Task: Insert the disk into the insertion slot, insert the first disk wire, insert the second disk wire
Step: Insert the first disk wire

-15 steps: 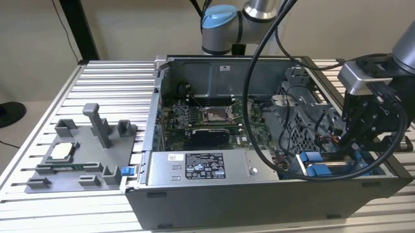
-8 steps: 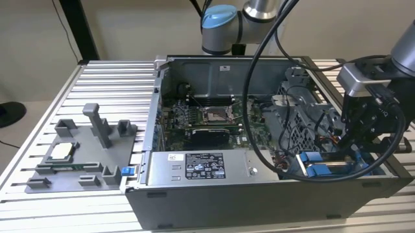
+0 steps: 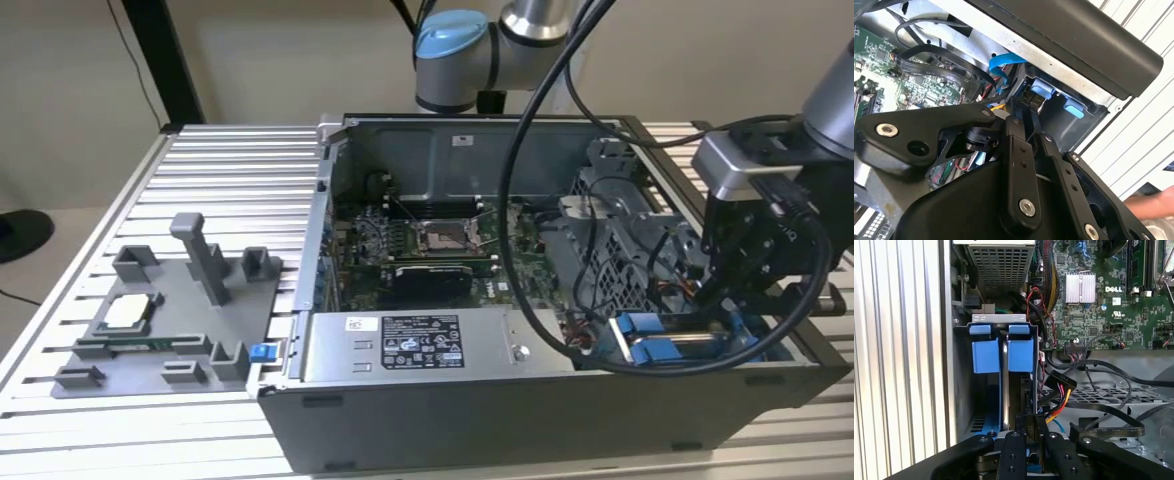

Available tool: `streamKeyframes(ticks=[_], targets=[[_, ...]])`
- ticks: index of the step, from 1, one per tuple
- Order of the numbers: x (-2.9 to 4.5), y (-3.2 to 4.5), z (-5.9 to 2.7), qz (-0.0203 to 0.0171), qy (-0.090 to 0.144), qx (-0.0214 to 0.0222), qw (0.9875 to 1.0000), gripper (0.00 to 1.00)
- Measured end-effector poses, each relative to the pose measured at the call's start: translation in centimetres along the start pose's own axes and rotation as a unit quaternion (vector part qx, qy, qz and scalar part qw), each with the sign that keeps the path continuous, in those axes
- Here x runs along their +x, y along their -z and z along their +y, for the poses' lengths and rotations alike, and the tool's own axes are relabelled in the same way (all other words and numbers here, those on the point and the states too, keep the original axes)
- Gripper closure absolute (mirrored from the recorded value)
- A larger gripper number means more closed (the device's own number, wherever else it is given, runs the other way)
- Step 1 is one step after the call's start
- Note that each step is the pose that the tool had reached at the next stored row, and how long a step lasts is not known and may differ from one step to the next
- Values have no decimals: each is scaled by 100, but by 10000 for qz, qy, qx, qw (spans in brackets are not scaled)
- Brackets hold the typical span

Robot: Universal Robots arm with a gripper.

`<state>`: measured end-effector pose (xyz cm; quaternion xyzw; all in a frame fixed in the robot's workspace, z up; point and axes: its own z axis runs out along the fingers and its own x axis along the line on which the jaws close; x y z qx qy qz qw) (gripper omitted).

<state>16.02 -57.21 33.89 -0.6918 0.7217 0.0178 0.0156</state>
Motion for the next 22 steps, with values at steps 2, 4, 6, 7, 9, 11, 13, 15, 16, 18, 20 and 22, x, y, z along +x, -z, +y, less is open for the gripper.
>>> streamKeyframes(ticks=[2,4,6,7,9,11,13,15,16,18,20,22], targets=[[0,-8,0,3,0,3,10000,100],[0,-21,0,-8,0,5,10000,100],[-1,-15,0,-2,0,5,10000,100],[-1,-13,0,1,0,5,10000,100],[-2,-15,0,1,0,6,10000,100],[-2,-31,0,2,1,6,10000,100],[0,-53,0,6,1,6,10000,100],[0,-65,0,8,1,7,10000,100],[1,-68,0,6,0,7,10000,100],[1,-73,0,2,0,6,10000,100],[1,-73,0,2,0,6,10000,100],[0,-76,0,-2,0,5,10000,100]])
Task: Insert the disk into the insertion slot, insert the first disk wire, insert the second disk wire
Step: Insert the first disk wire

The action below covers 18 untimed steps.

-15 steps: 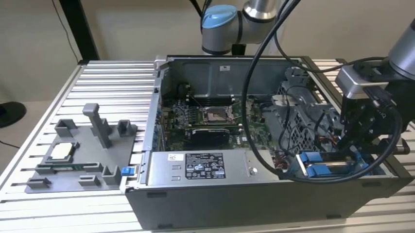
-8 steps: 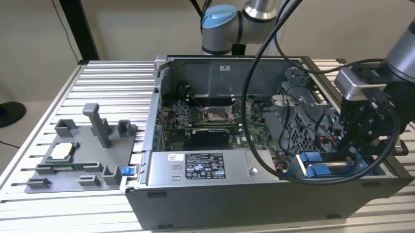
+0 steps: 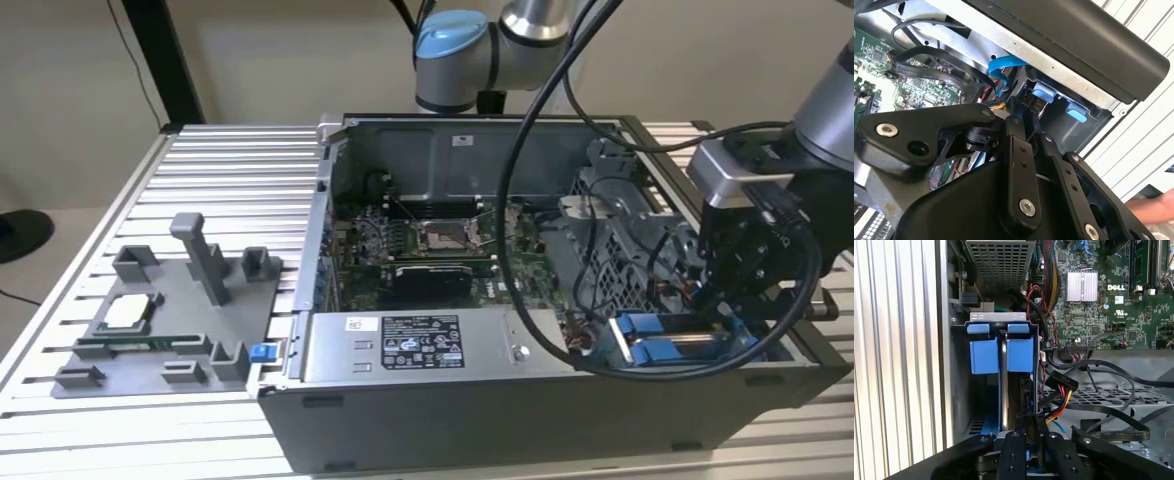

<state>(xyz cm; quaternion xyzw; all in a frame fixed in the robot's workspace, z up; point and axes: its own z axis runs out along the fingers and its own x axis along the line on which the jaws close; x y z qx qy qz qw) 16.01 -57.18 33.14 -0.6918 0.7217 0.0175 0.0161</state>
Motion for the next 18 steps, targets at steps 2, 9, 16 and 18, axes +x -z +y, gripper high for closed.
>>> streamKeyframes(ticks=[2,9,16,18], targets=[[0,19,0,-2,0,0,10000,0],[-16,330,1,4,0,1,10000,0],[-115,443,5,5,0,1,10000,0],[-169,440,5,5,0,1,10000,0]])
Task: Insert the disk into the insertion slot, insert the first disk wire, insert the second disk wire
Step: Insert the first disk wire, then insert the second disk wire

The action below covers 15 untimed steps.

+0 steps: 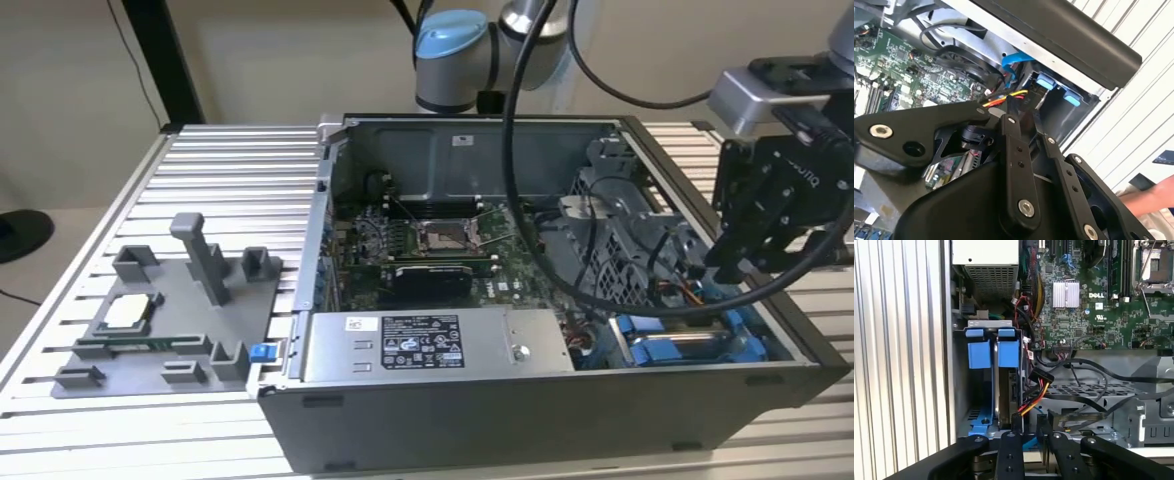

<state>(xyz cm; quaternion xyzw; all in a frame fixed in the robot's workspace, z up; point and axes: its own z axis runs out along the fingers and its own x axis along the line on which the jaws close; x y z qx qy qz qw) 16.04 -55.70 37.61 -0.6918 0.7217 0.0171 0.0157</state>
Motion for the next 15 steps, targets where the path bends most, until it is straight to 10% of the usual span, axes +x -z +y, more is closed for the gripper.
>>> streamKeyframes(ticks=[6,11,15], targets=[[-139,-23,-47,62,0,0,10000,0],[-156,-36,-80,262,-8,-55,9996,0],[-181,-67,-80,282,-58,-124,9995,0]])
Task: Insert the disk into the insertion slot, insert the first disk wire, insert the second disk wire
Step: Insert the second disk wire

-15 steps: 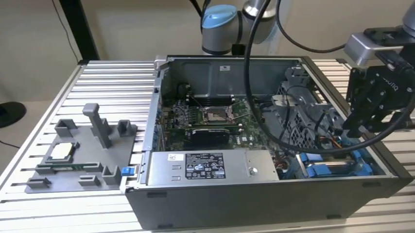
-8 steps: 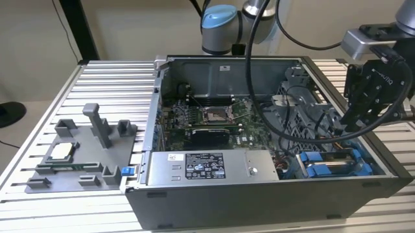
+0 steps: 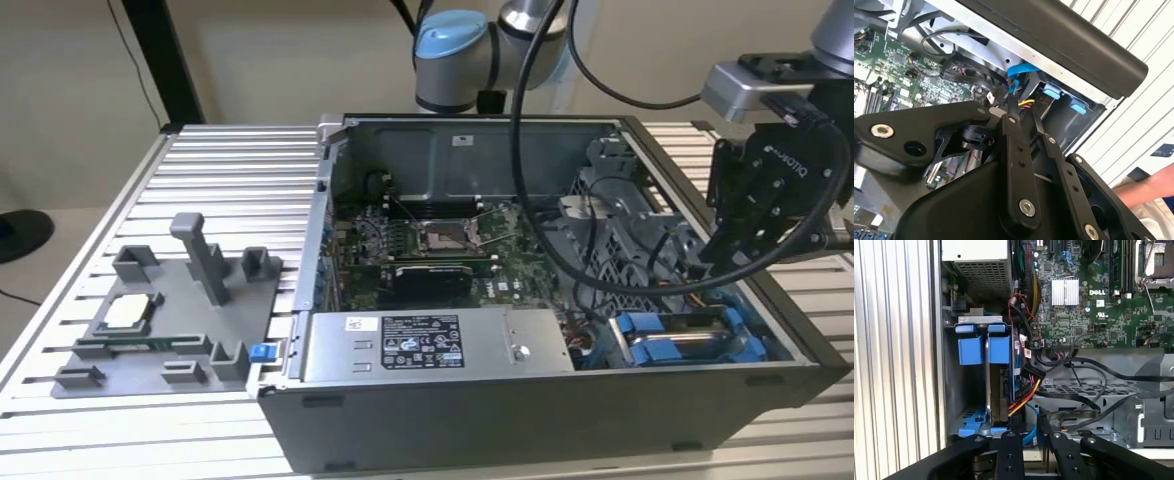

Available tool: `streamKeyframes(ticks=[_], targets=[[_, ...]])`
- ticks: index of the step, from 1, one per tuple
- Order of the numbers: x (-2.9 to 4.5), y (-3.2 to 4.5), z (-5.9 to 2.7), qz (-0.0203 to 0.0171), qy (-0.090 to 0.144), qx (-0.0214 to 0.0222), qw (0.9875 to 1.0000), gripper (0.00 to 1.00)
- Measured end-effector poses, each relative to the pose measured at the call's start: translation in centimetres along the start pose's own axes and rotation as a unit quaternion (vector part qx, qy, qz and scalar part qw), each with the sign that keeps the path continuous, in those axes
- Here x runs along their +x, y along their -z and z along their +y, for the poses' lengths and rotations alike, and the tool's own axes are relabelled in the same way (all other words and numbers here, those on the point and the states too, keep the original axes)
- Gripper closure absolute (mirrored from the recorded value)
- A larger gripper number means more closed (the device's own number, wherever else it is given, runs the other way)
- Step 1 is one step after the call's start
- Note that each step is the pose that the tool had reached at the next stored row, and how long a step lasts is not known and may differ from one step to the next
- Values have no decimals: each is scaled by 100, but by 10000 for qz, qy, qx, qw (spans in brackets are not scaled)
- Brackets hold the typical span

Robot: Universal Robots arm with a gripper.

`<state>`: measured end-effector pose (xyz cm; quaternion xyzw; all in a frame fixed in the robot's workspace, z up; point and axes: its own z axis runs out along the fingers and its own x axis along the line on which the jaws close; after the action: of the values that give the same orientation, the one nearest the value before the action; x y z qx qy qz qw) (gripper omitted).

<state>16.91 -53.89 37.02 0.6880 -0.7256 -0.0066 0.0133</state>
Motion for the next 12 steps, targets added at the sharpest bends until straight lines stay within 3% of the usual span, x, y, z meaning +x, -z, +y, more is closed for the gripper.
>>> streamKeyframes(ticks=[2,12], targets=[[-24,-15,1,1,-29,-25,10000,0],[-141,-61,-33,-3,-95,-28,10000,0]])
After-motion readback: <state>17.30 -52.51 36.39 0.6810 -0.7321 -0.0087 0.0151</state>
